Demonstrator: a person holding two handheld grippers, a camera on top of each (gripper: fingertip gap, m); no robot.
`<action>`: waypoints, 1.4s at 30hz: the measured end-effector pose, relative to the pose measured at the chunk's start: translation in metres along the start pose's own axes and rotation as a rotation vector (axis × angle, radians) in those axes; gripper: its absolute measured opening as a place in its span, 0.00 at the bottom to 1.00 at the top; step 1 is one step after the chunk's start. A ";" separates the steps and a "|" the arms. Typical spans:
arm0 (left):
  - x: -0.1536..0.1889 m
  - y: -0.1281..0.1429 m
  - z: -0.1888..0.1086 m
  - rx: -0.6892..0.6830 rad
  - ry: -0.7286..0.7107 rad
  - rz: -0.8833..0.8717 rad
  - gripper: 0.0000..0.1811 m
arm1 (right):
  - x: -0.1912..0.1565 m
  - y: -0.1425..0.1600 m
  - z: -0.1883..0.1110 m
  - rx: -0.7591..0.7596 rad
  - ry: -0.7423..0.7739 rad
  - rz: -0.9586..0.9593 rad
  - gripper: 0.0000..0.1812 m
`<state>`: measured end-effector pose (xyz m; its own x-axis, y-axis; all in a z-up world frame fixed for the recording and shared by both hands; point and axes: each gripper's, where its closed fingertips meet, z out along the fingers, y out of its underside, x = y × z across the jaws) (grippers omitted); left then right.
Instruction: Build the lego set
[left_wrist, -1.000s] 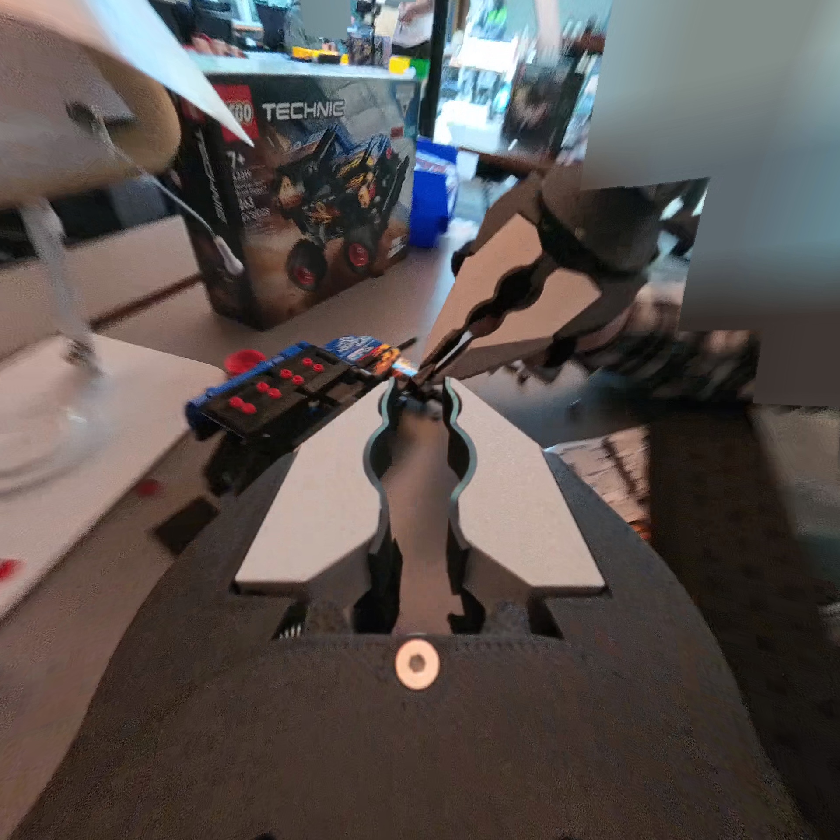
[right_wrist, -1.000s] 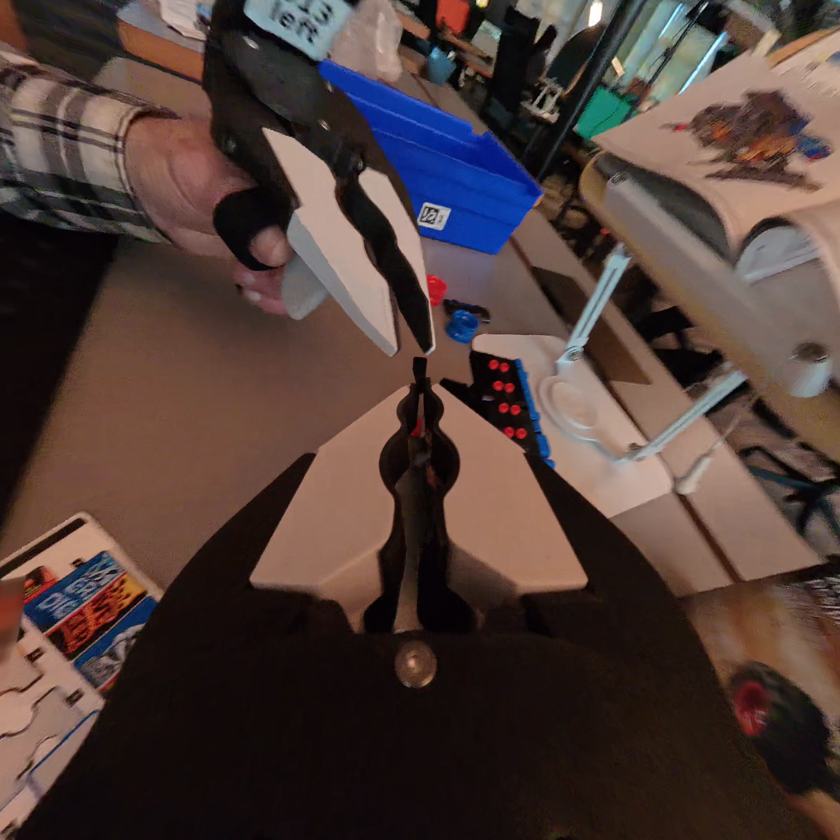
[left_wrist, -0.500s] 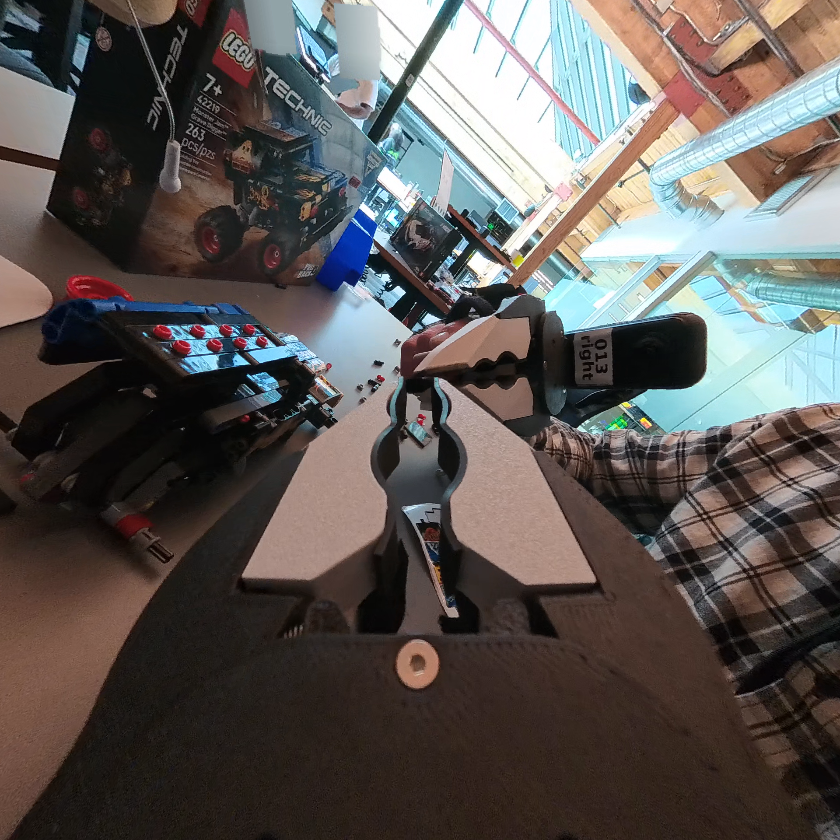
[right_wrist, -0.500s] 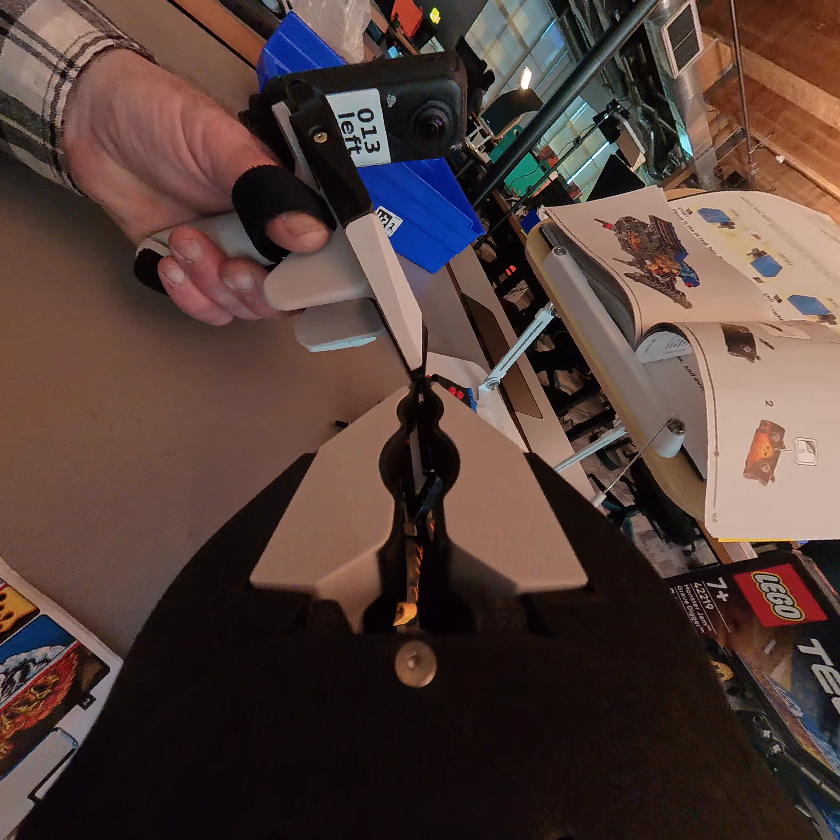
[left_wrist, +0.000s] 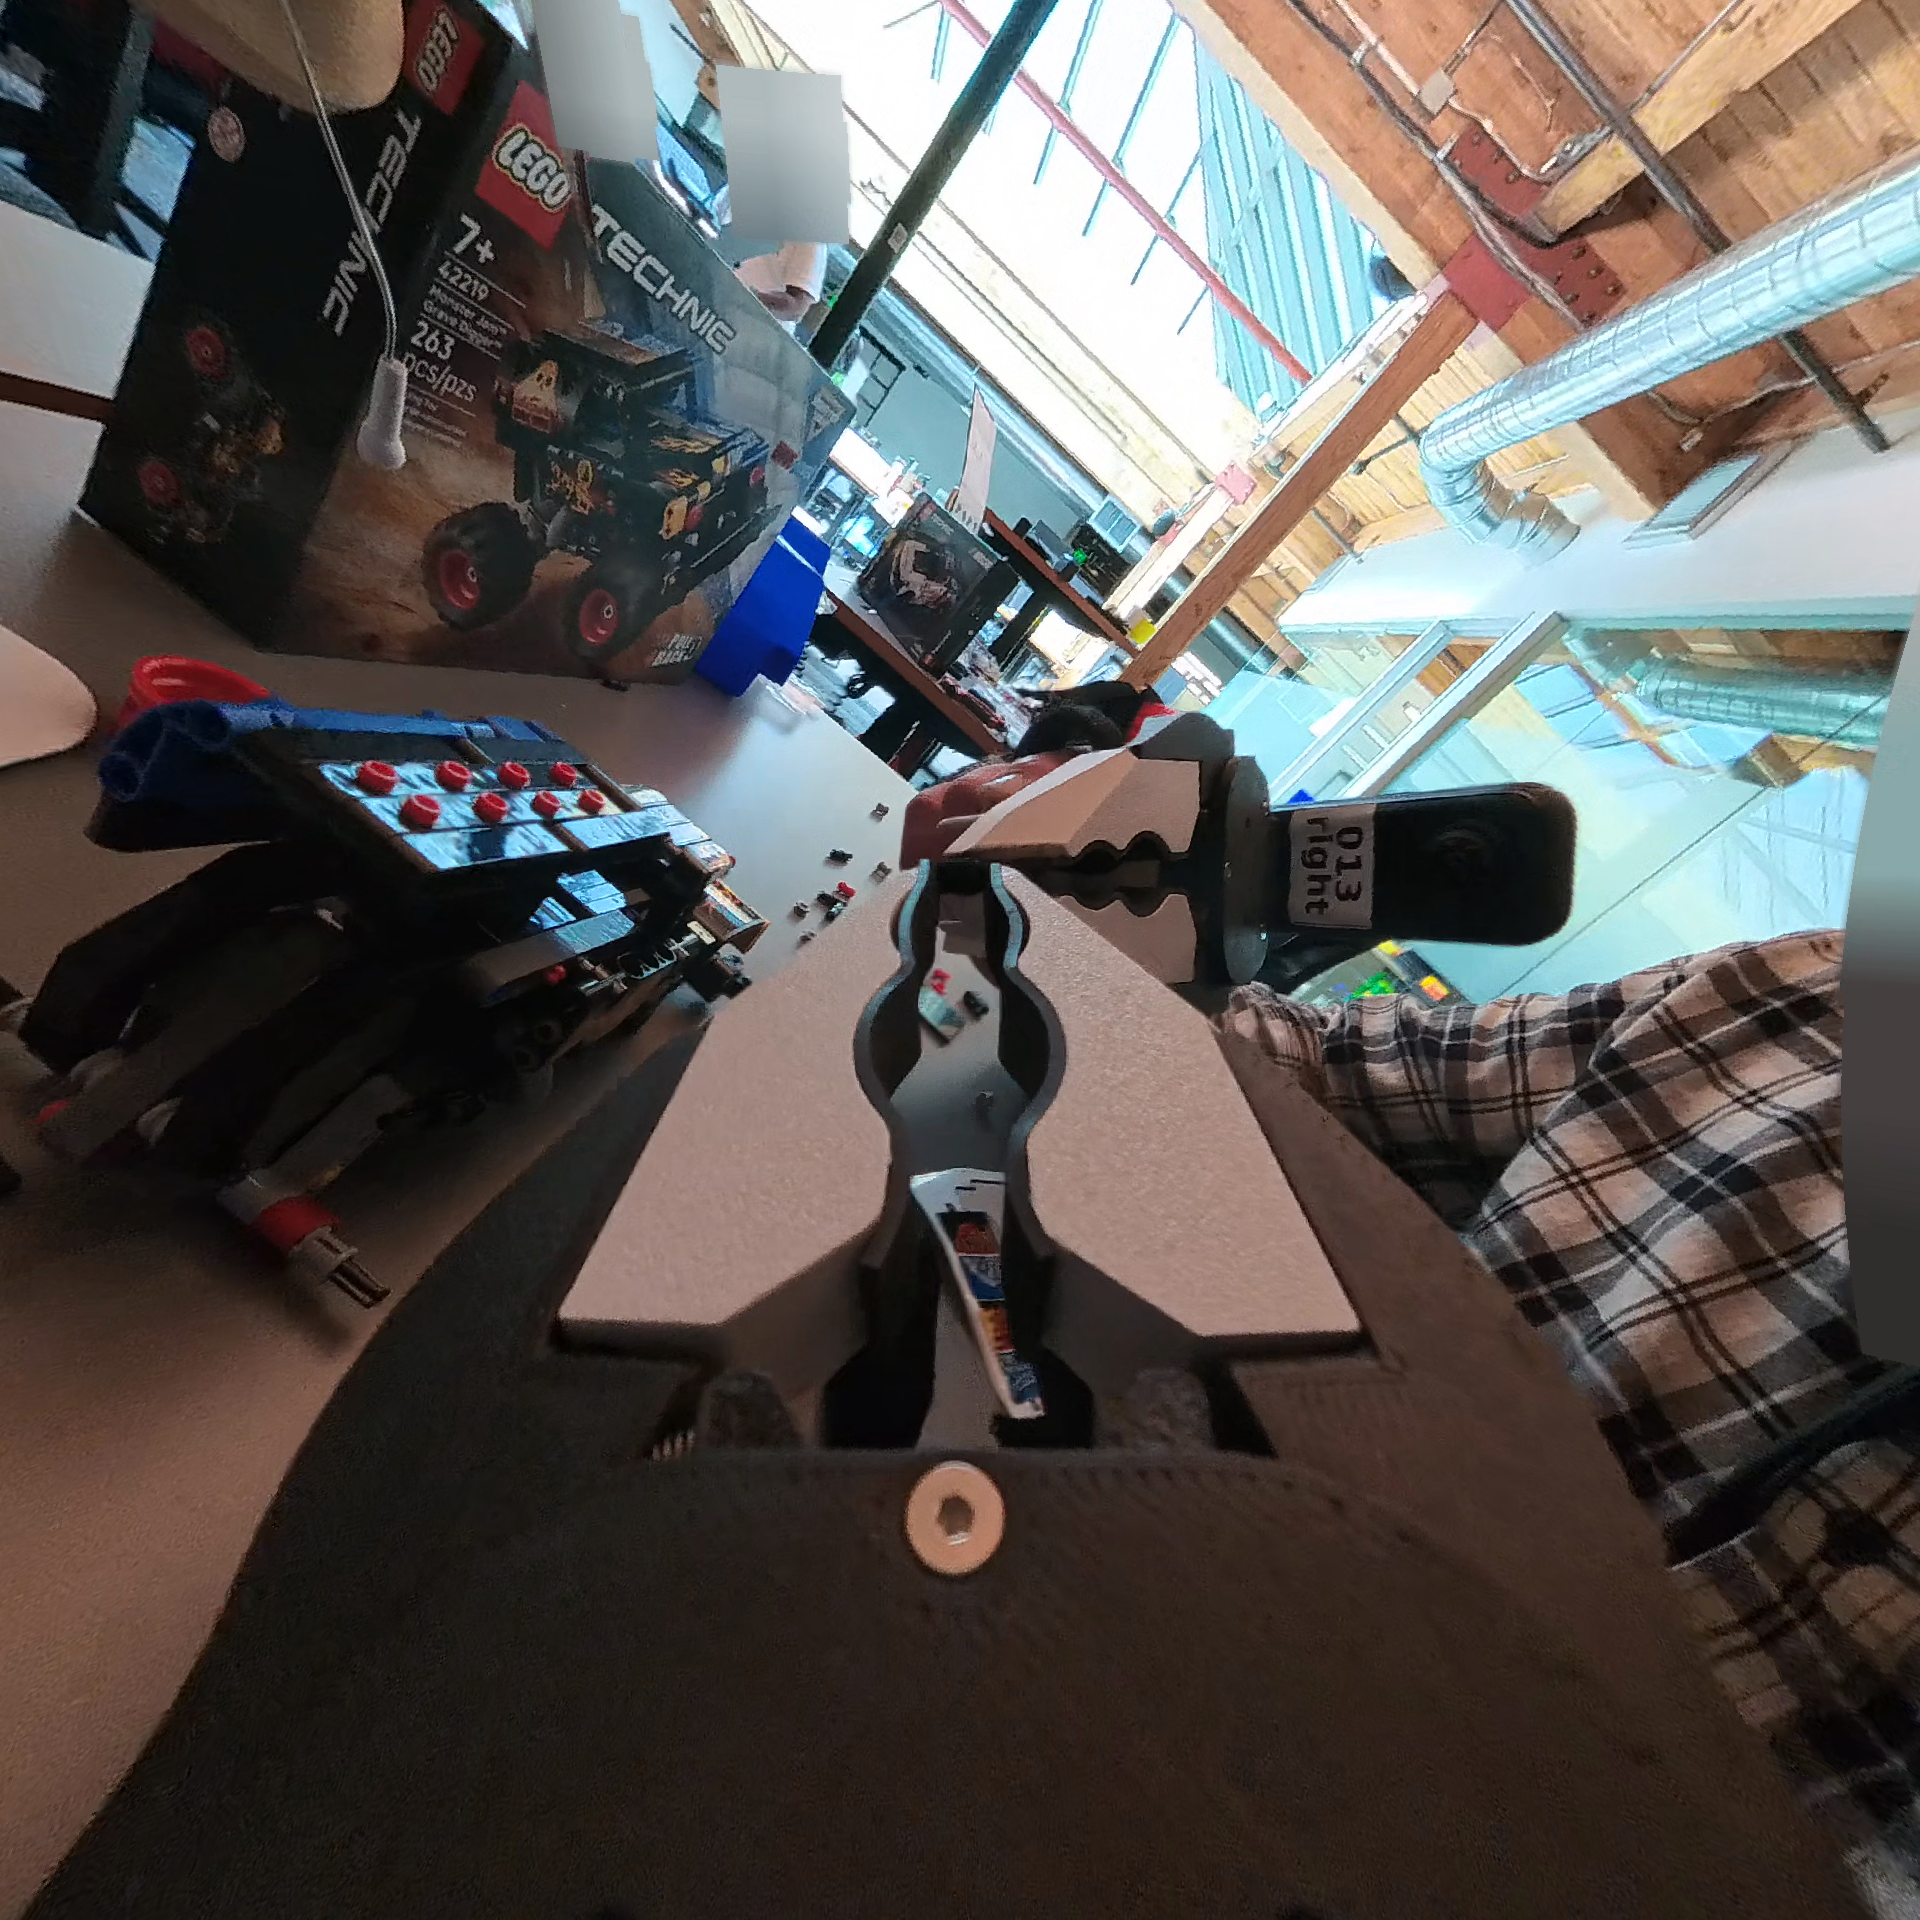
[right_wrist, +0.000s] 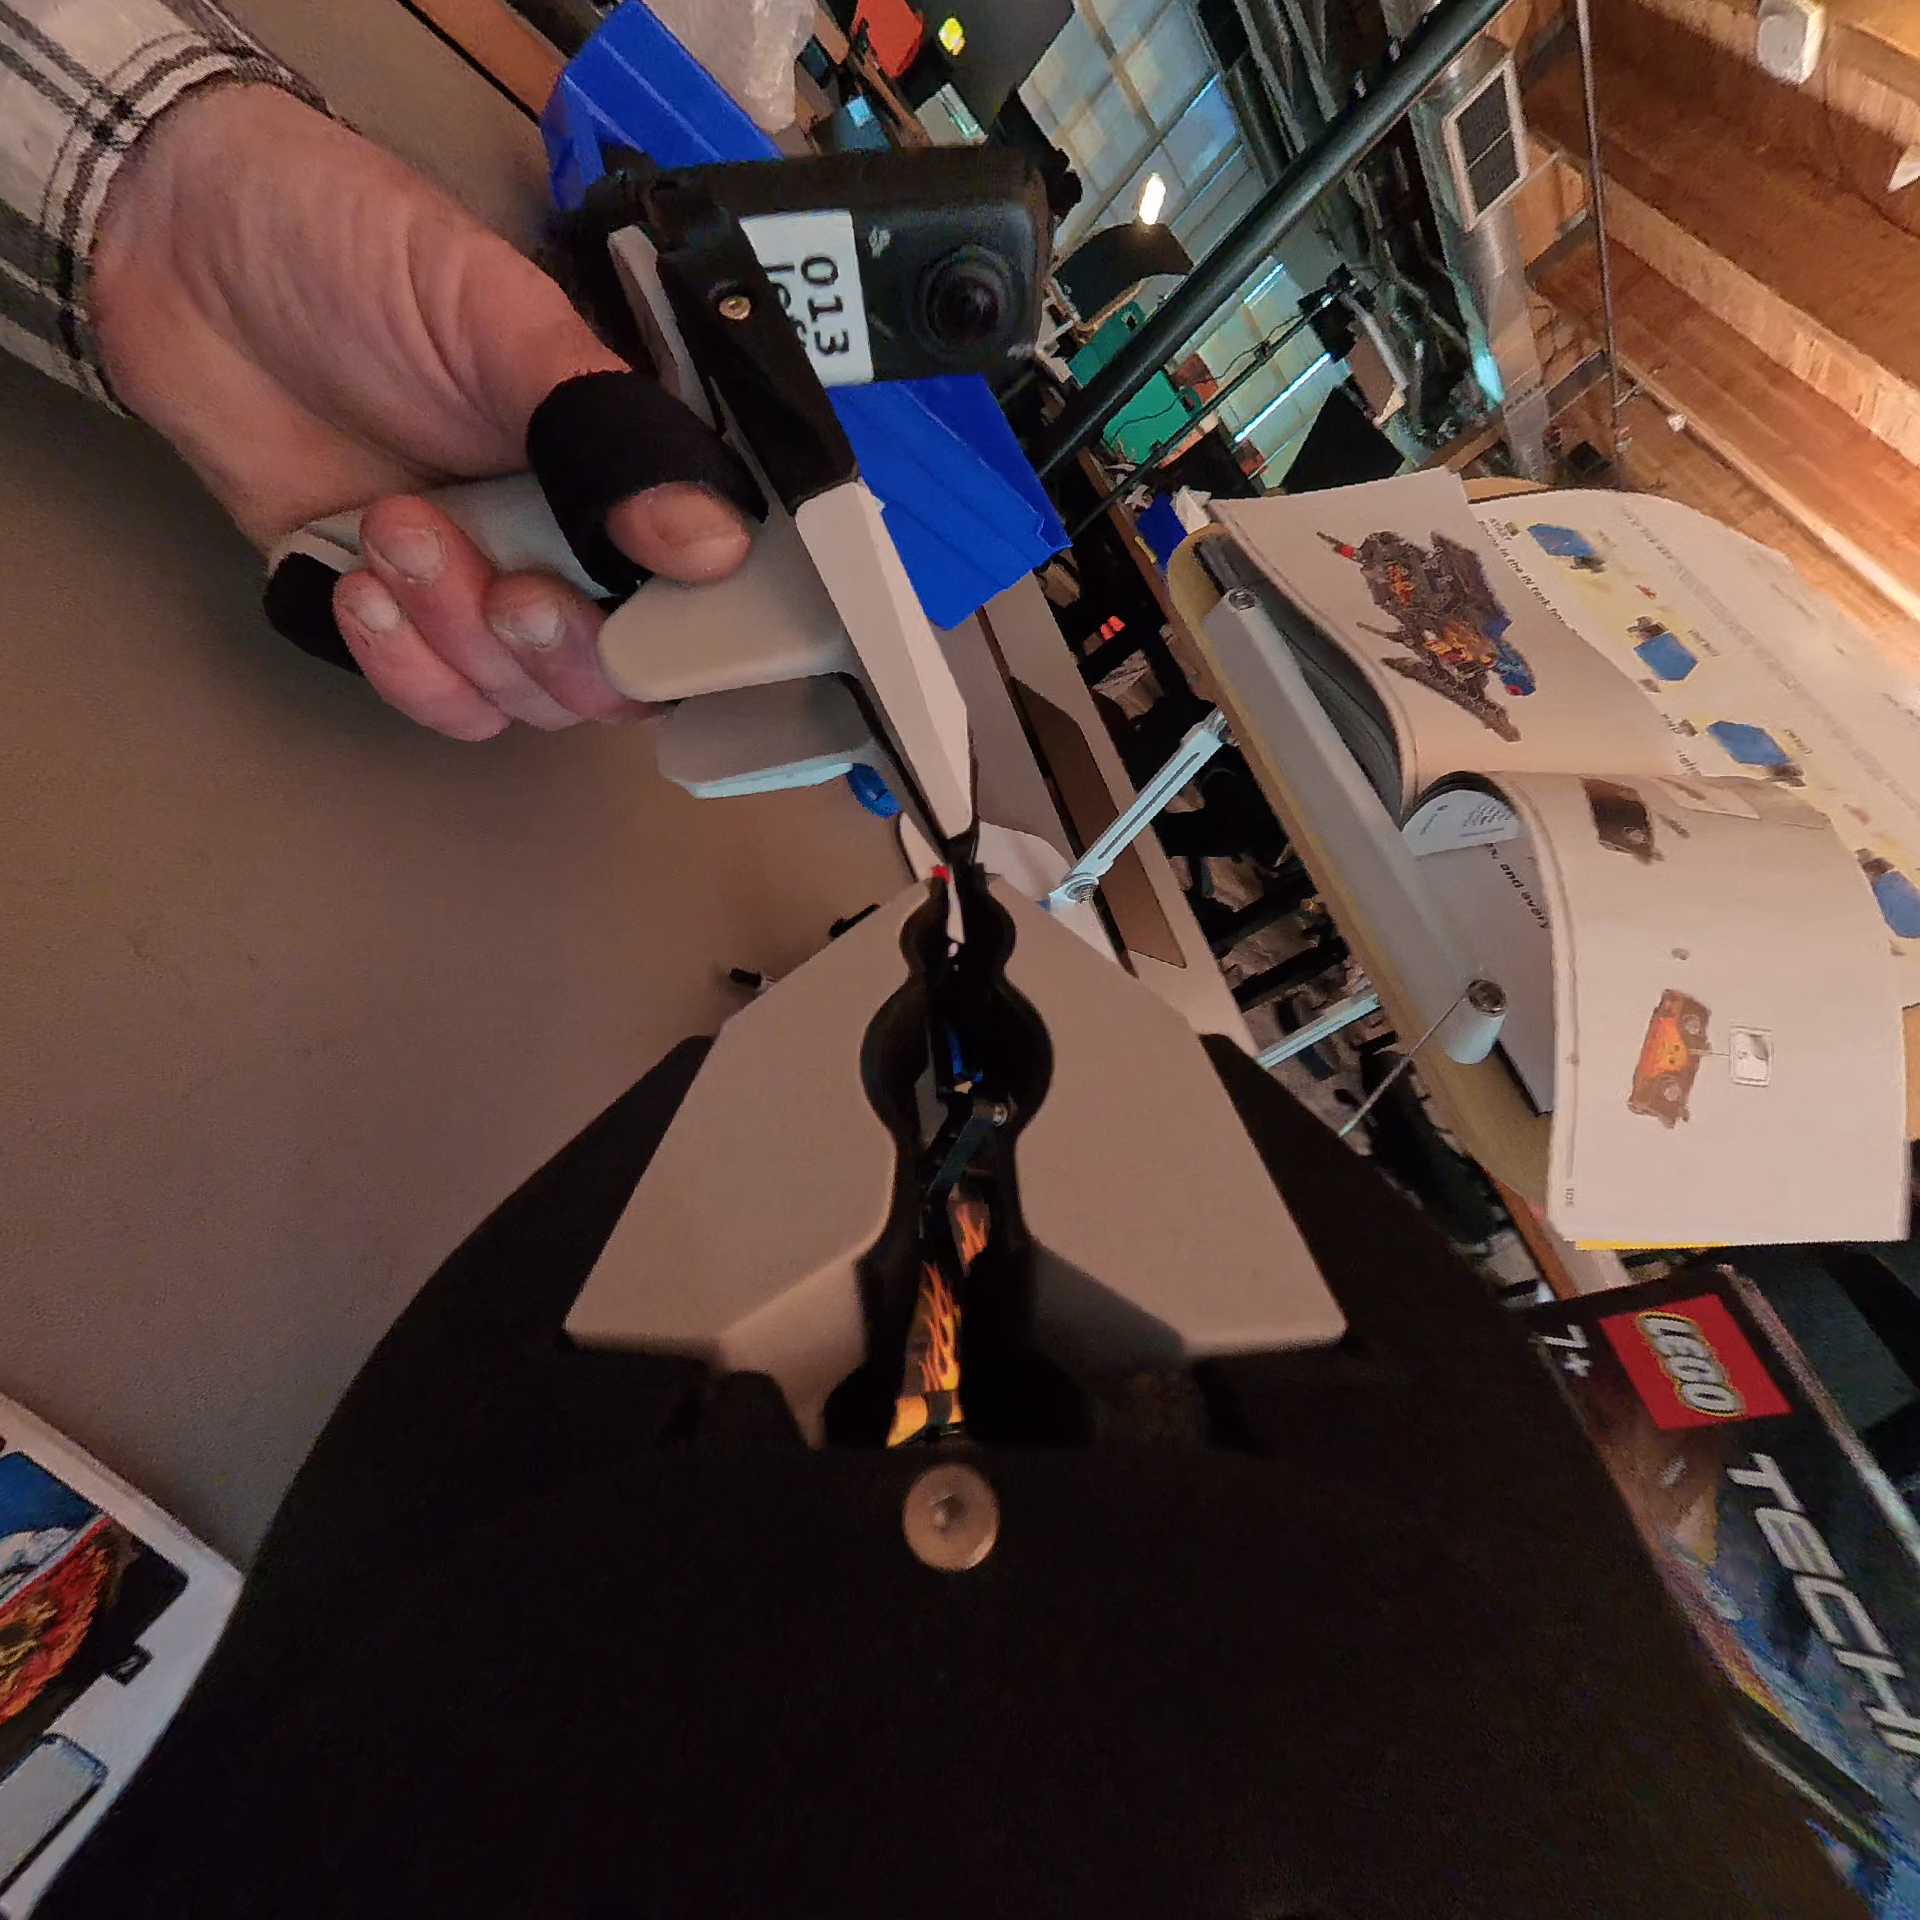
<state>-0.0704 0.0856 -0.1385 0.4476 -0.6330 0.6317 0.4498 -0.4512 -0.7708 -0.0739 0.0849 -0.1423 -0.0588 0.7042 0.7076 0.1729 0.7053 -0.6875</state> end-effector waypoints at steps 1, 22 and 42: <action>-0.002 -0.001 -0.001 -0.005 -0.019 0.030 0.04 | -0.001 0.002 0.001 -0.006 -0.010 0.018 0.07; -0.089 0.030 -0.013 -0.516 -0.483 0.795 0.04 | 0.005 0.088 0.036 -0.261 -0.434 0.474 0.37; -0.085 0.036 -0.007 -0.607 -0.417 0.860 0.04 | 0.002 0.090 0.034 -0.190 -0.482 0.540 0.36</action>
<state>-0.0978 0.1190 -0.2209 0.7014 -0.6723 -0.2367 -0.5302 -0.2701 -0.8037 -0.0920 0.1520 -0.2081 -0.3340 0.9373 0.0997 0.4644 0.2557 -0.8479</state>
